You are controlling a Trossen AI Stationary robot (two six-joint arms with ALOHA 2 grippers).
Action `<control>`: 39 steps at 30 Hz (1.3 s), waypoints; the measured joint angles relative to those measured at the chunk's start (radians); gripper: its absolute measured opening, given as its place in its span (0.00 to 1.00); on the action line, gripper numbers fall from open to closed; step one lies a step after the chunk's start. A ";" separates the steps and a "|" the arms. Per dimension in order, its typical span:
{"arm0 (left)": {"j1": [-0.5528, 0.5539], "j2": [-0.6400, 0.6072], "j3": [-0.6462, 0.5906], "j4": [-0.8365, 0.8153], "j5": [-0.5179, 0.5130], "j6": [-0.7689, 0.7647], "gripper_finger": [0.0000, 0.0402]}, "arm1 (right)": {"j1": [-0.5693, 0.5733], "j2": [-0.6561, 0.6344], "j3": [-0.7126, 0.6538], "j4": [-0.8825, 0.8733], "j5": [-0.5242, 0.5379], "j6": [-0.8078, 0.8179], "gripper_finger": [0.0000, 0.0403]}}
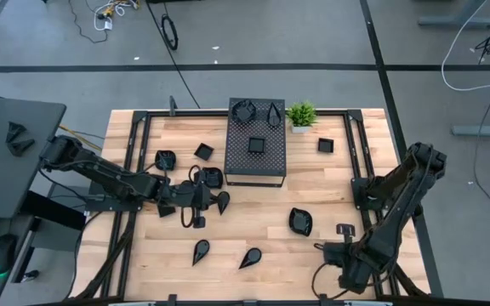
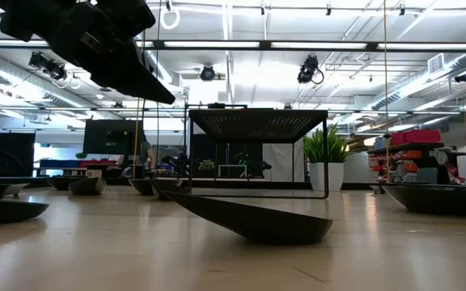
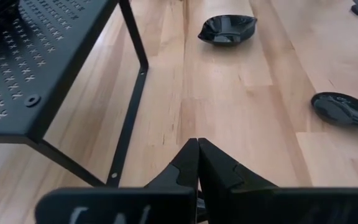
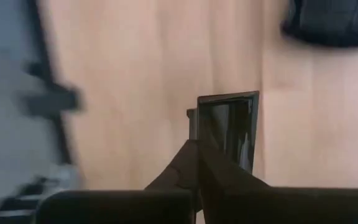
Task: Pick & Place Mini shaped plates
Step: Stack the black square-shaped plate on top of the black square-shaped plates on the shelf
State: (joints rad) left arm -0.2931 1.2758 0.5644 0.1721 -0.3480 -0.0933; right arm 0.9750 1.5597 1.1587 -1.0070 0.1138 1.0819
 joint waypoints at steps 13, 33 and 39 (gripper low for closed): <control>0.017 0.000 0.000 0.002 0.000 -0.023 0.03 | -0.450 0.062 0.390 0.108 0.368 -0.654 0.00; 0.017 0.000 0.000 0.018 0.000 -0.027 0.03 | -0.950 0.267 0.467 0.142 0.524 -1.171 0.00; 0.017 0.000 0.000 0.019 0.000 -0.027 0.03 | -0.961 0.300 0.467 0.143 0.525 -1.170 0.00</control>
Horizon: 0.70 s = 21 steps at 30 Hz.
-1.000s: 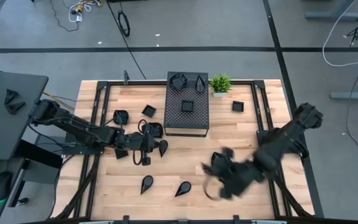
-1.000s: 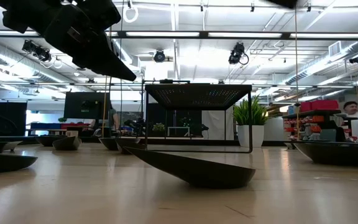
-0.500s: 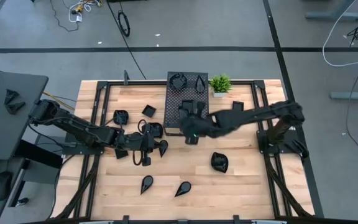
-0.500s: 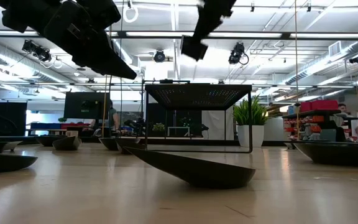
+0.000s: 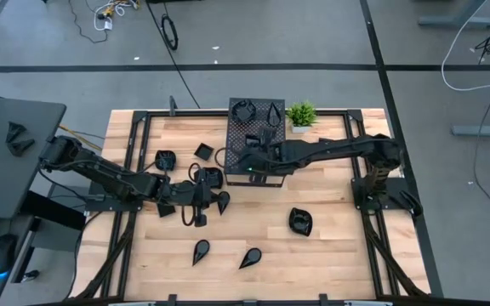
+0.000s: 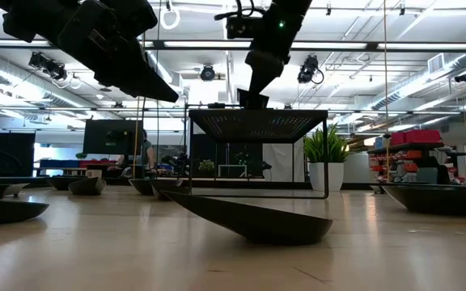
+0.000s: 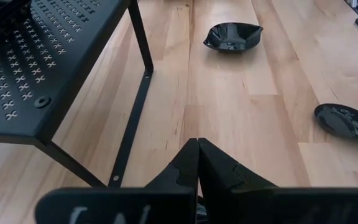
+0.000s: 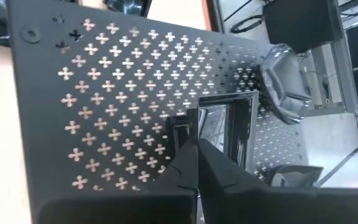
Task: Pick & Place Mini shaped plates
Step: Stack the black square-shaped plate on top of the black square-shaped plates on the shelf
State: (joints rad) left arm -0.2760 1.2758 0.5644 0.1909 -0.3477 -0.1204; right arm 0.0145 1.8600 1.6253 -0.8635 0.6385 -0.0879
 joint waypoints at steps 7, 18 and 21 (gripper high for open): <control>0.000 0.000 0.000 0.001 0.000 0.000 0.03 | -0.003 0.001 -0.013 -0.017 -0.001 0.050 0.02; 0.000 0.000 0.000 0.001 0.000 0.000 0.03 | -0.011 0.000 -0.038 0.001 0.009 0.054 0.03; 0.000 0.000 0.000 0.001 0.000 0.000 0.03 | -0.011 0.000 -0.038 0.001 0.039 0.052 0.07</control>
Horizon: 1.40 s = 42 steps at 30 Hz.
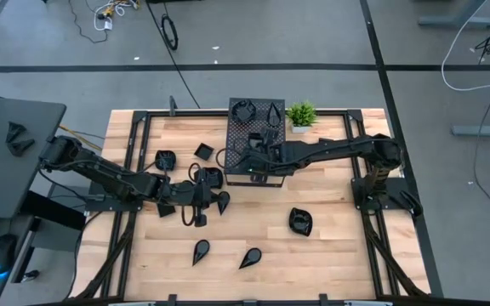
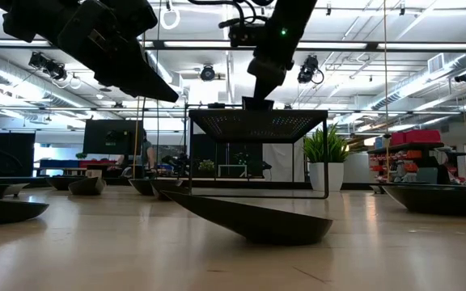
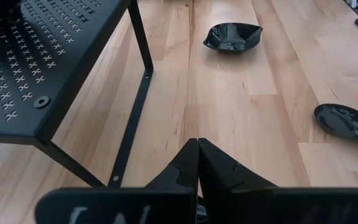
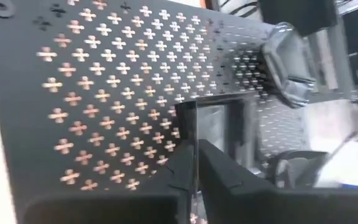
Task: Pick & Place Mini shaped plates
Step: Stack the black square-shaped plate on top of the black square-shaped plates on the shelf
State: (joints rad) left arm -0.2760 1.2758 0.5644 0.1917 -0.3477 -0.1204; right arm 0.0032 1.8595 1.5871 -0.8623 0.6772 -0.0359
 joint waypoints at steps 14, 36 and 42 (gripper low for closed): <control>0.000 0.000 0.000 0.000 0.000 0.000 0.03 | 0.005 0.000 0.000 0.006 0.047 -0.065 0.29; 0.000 0.000 0.000 0.006 0.000 0.001 0.03 | -0.060 -0.029 0.000 0.056 -0.184 -0.024 0.03; 0.000 0.000 0.000 0.006 0.000 0.001 0.03 | -0.030 -0.065 0.000 0.053 -0.214 -0.028 0.01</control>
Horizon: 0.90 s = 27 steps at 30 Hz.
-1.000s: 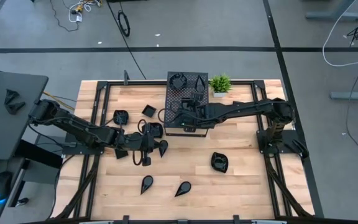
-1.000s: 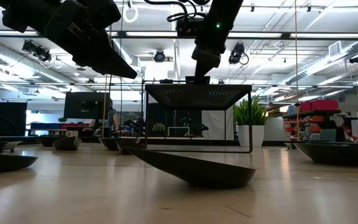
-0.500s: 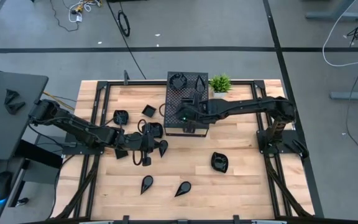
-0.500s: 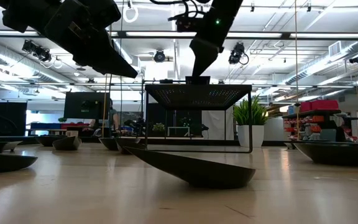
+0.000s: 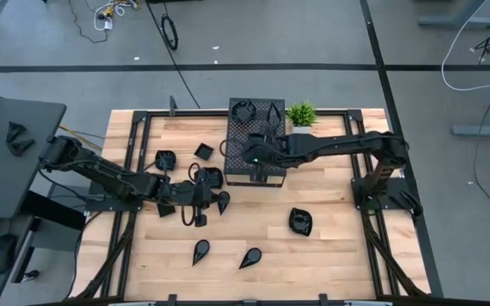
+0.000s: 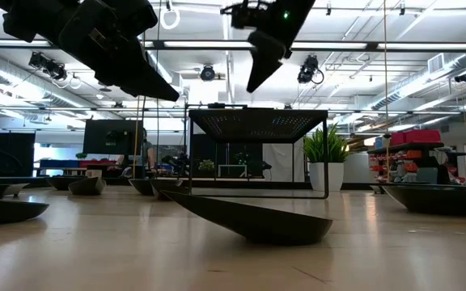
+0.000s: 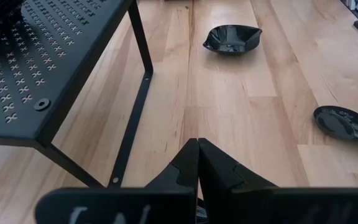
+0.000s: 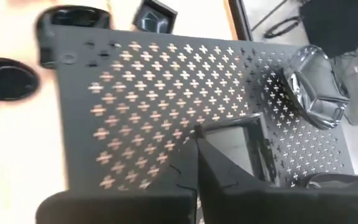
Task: Pick & Place Mini shaped plates
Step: Stack the black square-shaped plate on top of the black square-shaped plates on the shelf, then stack the black drop-shaped plate on top of the black drop-shaped plates on the shelf
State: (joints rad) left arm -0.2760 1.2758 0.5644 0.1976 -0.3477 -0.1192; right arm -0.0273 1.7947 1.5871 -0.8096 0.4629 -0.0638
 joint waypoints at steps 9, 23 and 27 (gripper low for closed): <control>0.000 0.000 0.000 -0.003 0.000 0.000 0.03 | 0.105 -0.058 0.000 0.032 0.003 0.171 0.01; -0.003 0.000 0.000 -0.015 0.003 -0.008 0.03 | 0.496 -0.057 -0.122 0.106 0.331 0.519 0.00; -0.003 0.000 0.000 -0.015 0.004 -0.009 0.03 | 0.565 -0.057 -0.184 0.021 0.366 0.782 0.00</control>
State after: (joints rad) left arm -0.2794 1.2762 0.5644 0.1830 -0.3440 -0.1277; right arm 0.5375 1.7382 1.4032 -0.7890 0.8293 0.7181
